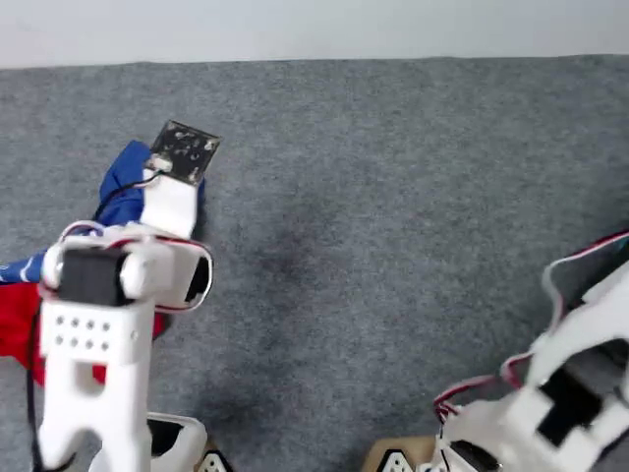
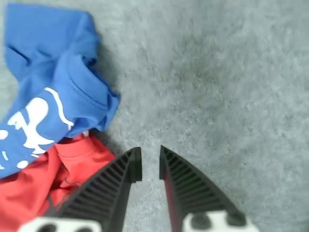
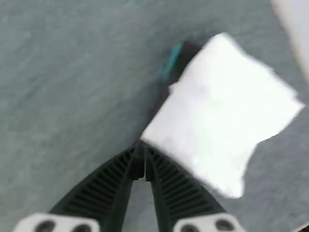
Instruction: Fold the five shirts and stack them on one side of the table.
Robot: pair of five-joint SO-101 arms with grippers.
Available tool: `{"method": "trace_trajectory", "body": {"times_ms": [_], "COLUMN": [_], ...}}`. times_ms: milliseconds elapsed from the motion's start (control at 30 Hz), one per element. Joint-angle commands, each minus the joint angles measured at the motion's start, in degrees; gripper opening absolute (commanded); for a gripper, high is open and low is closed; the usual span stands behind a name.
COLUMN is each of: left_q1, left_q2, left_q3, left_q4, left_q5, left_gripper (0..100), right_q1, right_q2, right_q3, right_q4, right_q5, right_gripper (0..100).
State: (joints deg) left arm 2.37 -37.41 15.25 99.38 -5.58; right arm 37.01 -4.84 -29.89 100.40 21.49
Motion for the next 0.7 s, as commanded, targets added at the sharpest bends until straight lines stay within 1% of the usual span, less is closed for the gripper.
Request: {"method": "trace_trajectory", "body": {"times_ms": [0,67,167,233,367,500,667], "left_q1": [-3.9,-7.0,-11.5,-13.5,-14.6,-14.6,-14.6], "left_q2": [-4.5,-5.2,-5.2,-5.2,-5.2,-5.5,-5.5], "left_q3": [-2.3,-2.3,-2.2,-2.2,-1.9,1.6,3.9], "left_q4": [0.6,0.6,0.8,0.9,1.0,0.9,0.6], "left_q5": [0.3,0.3,0.3,0.3,0.3,0.4,0.3], "left_gripper": [7,7,7,7,7,7,7], "right_q1": [-4.3,-6.2,-7.7,-7.3,-6.3,-6.2,-6.1], "right_q2": [-14.4,-20.3,-28.4,-33.5,-43.2,-52.1,-61.4], "right_q3": [14.9,23.4,33.8,38.3,44.5,48.5,52.7], "right_q4": [2.3,2.2,2.1,2.1,2.0,2.0,2.0], "right_q5": [-0.8,-1.8,-7.5,-10.9,-15.2,-18.8,-20.1], "right_gripper": [1.0,1.0,1.0,0.9,0.9,0.9,0.9]}}
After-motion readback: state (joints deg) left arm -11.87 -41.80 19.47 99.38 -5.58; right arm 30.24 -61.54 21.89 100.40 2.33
